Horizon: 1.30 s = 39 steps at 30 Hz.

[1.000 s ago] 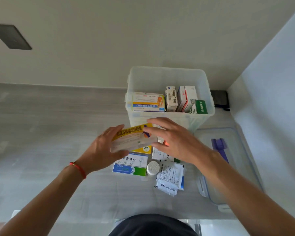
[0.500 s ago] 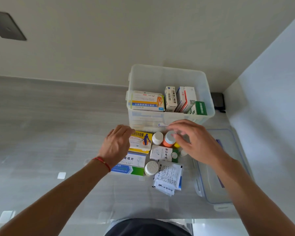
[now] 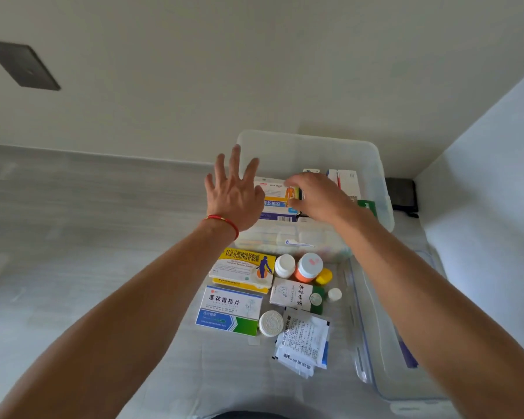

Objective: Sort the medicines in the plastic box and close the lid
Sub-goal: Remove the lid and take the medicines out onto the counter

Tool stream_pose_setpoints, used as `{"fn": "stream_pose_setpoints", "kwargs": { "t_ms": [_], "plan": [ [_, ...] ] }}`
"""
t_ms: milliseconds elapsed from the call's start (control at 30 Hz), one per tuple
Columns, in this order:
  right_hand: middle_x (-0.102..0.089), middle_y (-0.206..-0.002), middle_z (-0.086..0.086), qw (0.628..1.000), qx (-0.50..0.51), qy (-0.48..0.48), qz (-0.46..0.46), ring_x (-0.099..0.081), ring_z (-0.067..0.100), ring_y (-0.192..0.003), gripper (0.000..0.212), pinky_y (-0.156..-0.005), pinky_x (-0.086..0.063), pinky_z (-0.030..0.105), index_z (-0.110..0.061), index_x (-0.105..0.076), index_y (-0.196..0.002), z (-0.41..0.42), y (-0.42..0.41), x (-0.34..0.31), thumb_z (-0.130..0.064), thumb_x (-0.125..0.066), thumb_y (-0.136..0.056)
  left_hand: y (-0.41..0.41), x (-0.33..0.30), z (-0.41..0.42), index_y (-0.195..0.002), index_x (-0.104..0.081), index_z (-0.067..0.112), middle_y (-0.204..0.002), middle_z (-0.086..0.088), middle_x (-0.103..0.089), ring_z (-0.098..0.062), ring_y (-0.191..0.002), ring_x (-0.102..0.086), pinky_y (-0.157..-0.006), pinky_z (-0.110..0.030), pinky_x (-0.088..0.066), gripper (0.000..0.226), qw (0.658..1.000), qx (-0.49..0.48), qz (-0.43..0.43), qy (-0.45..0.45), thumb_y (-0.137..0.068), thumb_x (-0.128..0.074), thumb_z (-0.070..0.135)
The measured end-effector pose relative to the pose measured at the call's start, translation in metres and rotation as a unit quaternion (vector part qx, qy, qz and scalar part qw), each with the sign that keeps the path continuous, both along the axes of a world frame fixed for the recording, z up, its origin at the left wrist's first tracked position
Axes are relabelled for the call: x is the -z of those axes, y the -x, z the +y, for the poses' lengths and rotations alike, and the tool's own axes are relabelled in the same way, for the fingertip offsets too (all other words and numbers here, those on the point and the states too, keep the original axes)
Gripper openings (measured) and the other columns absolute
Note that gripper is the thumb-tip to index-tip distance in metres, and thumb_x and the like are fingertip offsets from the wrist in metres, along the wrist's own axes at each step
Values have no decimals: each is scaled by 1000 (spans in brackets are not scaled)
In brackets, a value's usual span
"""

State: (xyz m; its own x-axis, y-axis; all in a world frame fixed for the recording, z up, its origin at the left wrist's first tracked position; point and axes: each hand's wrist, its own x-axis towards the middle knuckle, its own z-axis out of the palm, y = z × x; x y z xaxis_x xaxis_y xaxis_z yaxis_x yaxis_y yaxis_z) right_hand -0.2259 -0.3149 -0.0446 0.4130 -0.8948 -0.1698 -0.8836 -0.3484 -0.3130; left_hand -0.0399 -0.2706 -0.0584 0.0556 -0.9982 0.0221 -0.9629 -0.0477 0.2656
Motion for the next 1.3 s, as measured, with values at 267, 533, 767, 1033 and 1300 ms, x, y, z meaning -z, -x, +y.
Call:
{"fn": "stream_pose_setpoints", "kwargs": {
  "t_ms": [267, 533, 767, 1033, 1300],
  "plan": [
    [-58, -127, 9, 955, -149, -3, 258, -56, 31, -120, 76, -103, -41, 49, -16, -43, -143, -53, -45, 41, -39, -77, -80, -2, 5, 0, -154, -26, 26, -167, -4, -9, -35, -151, -11, -117, -53, -30, 60, 999, -14, 34, 27, -96, -40, 31],
    [-52, -132, 11, 984, -87, 26, 156, -49, 32, -124, 80, -100, -42, 54, -20, -38, -148, -57, -26, 30, -36, -77, -81, -4, 7, -3, -154, -28, 22, -166, -5, -12, -34, -149, -17, -118, -52, -30, 58, 998, -14, 50, 40, -98, -40, 35],
    [-44, -136, 7, 994, -33, 105, 25, -37, 28, -128, 97, -102, -45, 51, -26, -31, -155, -11, 26, -35, -40, -79, -72, -5, 6, -2, -155, -23, 27, -164, -7, -18, -33, -149, -17, -117, -51, -29, 74, 997, 5, 44, 60, -94, -28, 69],
    [-48, -134, 2, 984, -97, 146, -32, -41, 21, -123, 91, -94, -43, 32, -25, -36, -153, 90, 30, -65, -53, -77, -76, -5, -23, 73, -129, -62, 13, -104, -1, -71, -19, -101, -54, -87, -31, -46, 37, 934, -16, 282, 219, -96, -51, 26],
    [-42, -151, -2, 987, -136, 4, -81, -39, 16, -137, 80, -110, -44, 39, -28, -34, -154, 164, -19, 4, -56, -69, -88, -80, 54, 176, -131, -59, 16, -115, -21, -66, -26, -92, -68, -77, -36, -56, 37, 791, -196, 579, -1, -96, -60, 2]
  ]
}}
